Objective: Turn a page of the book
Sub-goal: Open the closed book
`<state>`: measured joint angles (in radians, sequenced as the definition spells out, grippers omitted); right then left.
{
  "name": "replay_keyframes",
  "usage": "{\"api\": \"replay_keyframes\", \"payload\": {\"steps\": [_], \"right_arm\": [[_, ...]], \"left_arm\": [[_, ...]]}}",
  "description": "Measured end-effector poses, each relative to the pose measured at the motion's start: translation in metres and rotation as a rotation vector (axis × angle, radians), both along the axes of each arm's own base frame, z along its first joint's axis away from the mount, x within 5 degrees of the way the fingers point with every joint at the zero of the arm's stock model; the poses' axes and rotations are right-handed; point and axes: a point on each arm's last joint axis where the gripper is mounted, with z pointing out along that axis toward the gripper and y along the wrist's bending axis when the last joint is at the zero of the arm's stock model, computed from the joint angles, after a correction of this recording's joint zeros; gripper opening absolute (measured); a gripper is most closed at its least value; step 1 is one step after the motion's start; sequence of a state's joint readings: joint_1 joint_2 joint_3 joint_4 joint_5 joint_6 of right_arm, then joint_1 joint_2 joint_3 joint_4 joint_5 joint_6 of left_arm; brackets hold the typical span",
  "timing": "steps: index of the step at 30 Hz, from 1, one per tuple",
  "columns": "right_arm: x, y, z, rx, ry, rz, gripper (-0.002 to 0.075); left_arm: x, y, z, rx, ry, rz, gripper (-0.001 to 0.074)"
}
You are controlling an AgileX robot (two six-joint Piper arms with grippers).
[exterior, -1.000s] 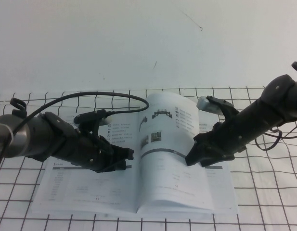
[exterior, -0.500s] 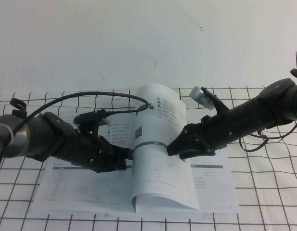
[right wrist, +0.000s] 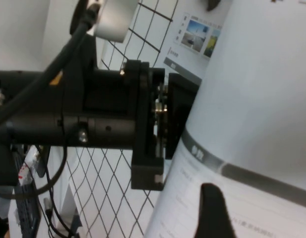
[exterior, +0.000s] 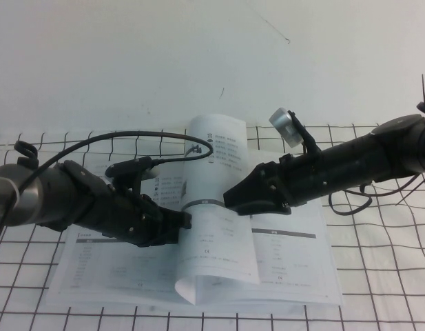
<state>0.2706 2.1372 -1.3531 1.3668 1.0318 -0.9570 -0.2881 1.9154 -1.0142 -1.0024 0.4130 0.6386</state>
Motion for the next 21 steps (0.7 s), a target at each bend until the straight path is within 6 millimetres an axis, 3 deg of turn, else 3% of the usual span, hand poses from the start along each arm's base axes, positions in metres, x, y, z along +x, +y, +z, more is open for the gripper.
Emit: {"api": "replay_keyframes", "payload": {"steps": [13, 17, 21], "right_arm": [[-0.002, 0.004, 0.010, 0.126, 0.003, 0.019, 0.0418], [-0.002, 0.005, 0.012, 0.149, 0.009, 0.015, 0.0418], [-0.002, 0.005, 0.014, 0.168, 0.014, 0.012, 0.0418]], "left_arm": [[0.000, 0.000, 0.003, -0.001, -0.009, 0.003, -0.0003], [-0.002, 0.002, 0.017, 0.009, -0.058, -0.012, -0.0003], [-0.005, 0.007, 0.045, 0.009, -0.140, -0.029, -0.0003]]}}
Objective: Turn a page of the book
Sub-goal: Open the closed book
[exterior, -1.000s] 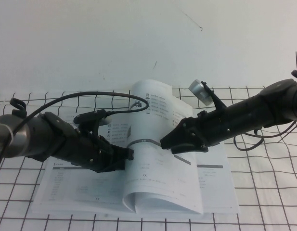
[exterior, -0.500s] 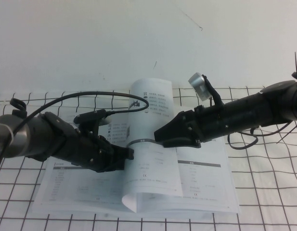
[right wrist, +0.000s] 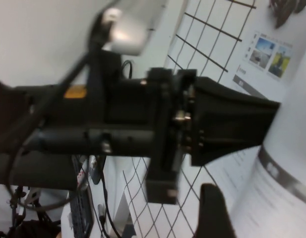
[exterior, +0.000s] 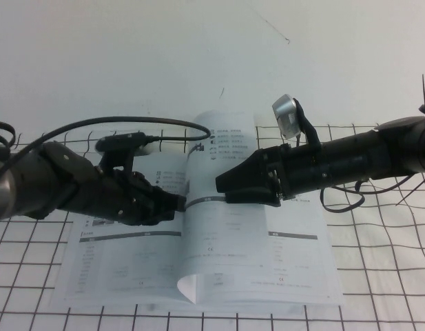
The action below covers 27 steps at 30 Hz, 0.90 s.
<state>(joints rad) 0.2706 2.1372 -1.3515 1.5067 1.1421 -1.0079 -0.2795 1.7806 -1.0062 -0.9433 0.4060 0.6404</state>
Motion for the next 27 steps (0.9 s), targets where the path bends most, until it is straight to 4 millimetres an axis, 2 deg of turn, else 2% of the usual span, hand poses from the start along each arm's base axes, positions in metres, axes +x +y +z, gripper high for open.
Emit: {"api": "replay_keyframes", "payload": {"steps": [6, 14, 21, 27], "right_arm": [[0.000, 0.000, 0.002, 0.018, 0.006, 0.001, 0.0418], [0.003, 0.000, -0.001, -0.009, -0.004, -0.036, 0.0418], [0.005, -0.001, -0.002, -0.023, -0.008, -0.054, 0.0418], [0.005, -0.001, -0.003, -0.027, -0.008, -0.058, 0.0418]], "left_arm": [[-0.008, 0.014, 0.036, 0.027, -0.093, -0.020, -0.0003], [-0.021, 0.020, 0.062, 0.055, -0.140, -0.049, -0.0003], [-0.034, 0.016, 0.059, 0.034, -0.058, -0.110, -0.0003], [-0.063, -0.003, 0.046, 0.052, -0.041, -0.182, -0.0003]]}}
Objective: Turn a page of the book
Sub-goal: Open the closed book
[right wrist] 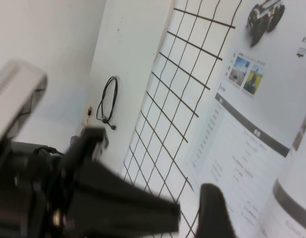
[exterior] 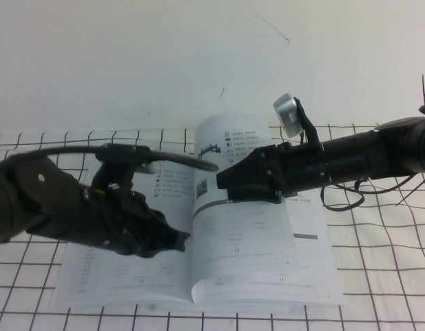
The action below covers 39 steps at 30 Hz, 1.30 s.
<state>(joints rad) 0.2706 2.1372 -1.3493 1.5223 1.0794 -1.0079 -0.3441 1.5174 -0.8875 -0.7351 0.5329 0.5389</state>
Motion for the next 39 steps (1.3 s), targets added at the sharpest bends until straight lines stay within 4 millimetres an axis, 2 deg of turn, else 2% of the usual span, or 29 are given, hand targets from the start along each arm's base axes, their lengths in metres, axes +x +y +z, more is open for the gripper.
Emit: {"api": "replay_keyframes", "payload": {"steps": [5, 10, 17, 21, 28, 39], "right_arm": [[0.000, 0.000, 0.000, 0.000, 0.000, 0.000, 0.0418], [0.000, 0.000, 0.000, 0.000, 0.000, 0.000, 0.0418], [0.000, 0.000, 0.000, 0.000, 0.000, 0.000, 0.0418], [0.000, 0.000, 0.000, 0.000, 0.002, -0.001, 0.0418], [0.000, 0.000, 0.000, 0.002, 0.005, 0.002, 0.0418], [-0.005, 0.007, 0.001, 0.014, 0.010, 0.032, 0.0418]], "left_arm": [[-0.039, -0.019, -0.014, 0.021, -0.033, -0.045, -0.0003], [-0.082, -0.023, -0.025, -0.010, -0.117, 0.026, -0.0003], [-0.123, -0.037, -0.035, -0.060, -0.255, -0.007, -0.0003], [-0.125, -0.049, -0.041, -0.061, -0.329, 0.001, -0.0003], [-0.110, -0.062, -0.071, 0.037, -0.328, 0.036, -0.0003], [-0.098, -0.067, -0.072, 0.038, -0.404, 0.095, -0.0003]]}}
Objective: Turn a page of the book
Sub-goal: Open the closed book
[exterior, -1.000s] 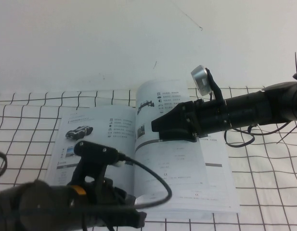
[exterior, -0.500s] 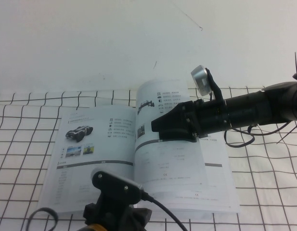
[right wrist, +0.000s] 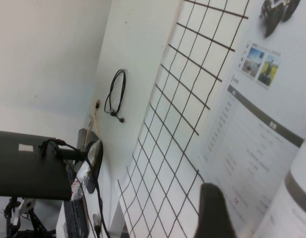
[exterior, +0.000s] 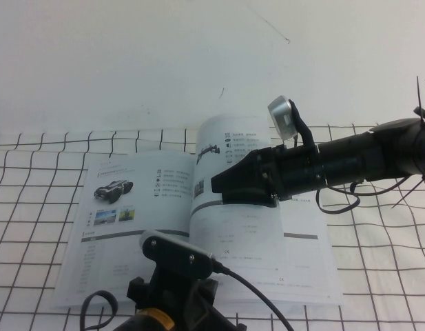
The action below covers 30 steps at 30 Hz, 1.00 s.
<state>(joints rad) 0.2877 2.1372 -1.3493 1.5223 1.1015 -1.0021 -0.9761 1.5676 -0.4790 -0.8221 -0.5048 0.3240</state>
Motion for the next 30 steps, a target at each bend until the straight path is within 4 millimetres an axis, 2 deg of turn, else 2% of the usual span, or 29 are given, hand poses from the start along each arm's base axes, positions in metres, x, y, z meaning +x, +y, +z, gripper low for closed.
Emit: {"api": "replay_keyframes", "payload": {"steps": [18, 20, 25, 30], "right_arm": [[-0.002, 0.005, 0.015, 0.106, -0.017, -0.001, 0.0418], [-0.004, 0.004, 0.027, 0.114, -0.057, 0.003, 0.0418], [-0.015, 0.001, 0.074, 0.142, -0.175, 0.016, 0.0412], [-0.041, -0.008, 0.108, 0.009, -0.319, 0.145, 0.0328]], "left_arm": [[0.007, 0.009, 0.003, -0.062, -0.011, 0.183, -0.0003], [0.007, 0.010, 0.003, -0.068, -0.009, 0.202, -0.0003], [0.009, 0.013, 0.004, -0.088, -0.019, 0.254, -0.0003], [0.011, 0.014, 0.006, -0.137, -0.029, 0.304, -0.0003]]}}
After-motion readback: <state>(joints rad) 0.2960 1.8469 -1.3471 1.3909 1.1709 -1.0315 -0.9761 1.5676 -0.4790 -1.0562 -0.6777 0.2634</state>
